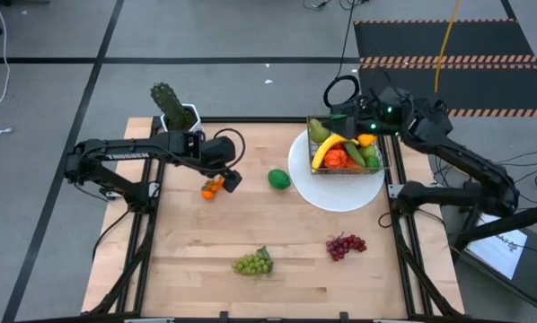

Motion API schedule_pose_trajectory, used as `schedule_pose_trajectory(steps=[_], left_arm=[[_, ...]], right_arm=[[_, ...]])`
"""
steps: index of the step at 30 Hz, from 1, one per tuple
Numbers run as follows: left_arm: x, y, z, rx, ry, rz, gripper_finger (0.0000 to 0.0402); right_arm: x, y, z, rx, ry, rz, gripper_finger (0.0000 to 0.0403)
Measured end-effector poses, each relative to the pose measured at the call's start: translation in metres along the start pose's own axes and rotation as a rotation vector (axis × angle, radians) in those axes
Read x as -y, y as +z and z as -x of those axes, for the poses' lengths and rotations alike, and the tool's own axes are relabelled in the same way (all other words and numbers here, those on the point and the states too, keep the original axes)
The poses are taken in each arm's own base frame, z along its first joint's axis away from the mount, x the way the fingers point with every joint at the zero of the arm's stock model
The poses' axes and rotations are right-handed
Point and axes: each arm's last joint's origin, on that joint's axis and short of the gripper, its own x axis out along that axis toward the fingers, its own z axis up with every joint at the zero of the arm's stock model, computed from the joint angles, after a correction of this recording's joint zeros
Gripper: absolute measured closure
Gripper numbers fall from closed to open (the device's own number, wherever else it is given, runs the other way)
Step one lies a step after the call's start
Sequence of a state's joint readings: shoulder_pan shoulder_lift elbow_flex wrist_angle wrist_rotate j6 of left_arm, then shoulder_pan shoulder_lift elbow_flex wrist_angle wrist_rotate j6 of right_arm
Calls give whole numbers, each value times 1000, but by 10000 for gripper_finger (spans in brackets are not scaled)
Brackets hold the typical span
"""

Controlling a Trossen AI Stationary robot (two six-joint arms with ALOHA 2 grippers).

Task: Build produce basket
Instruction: Put the green lime into the gold wire basket

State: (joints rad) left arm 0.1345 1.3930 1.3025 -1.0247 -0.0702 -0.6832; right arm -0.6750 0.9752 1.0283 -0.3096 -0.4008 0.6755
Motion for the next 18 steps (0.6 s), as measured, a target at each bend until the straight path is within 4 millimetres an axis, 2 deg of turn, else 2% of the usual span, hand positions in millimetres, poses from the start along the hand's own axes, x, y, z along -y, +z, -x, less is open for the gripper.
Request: schedule_pose_trajectory(steps=[6, 9, 18], left_arm=[[-7, -13, 1, -140, 61, -12, 19], [-2, -18, -1, -148, 52, -38, 19], [23, -51, -24, -133, -9, -58, 19]], right_arm=[[-40, -25, -22, 30, 57, 31, 83], [-54, -41, -34, 9, 63, 41, 85], [-77, -85, -73, -83, 13, 88, 85]])
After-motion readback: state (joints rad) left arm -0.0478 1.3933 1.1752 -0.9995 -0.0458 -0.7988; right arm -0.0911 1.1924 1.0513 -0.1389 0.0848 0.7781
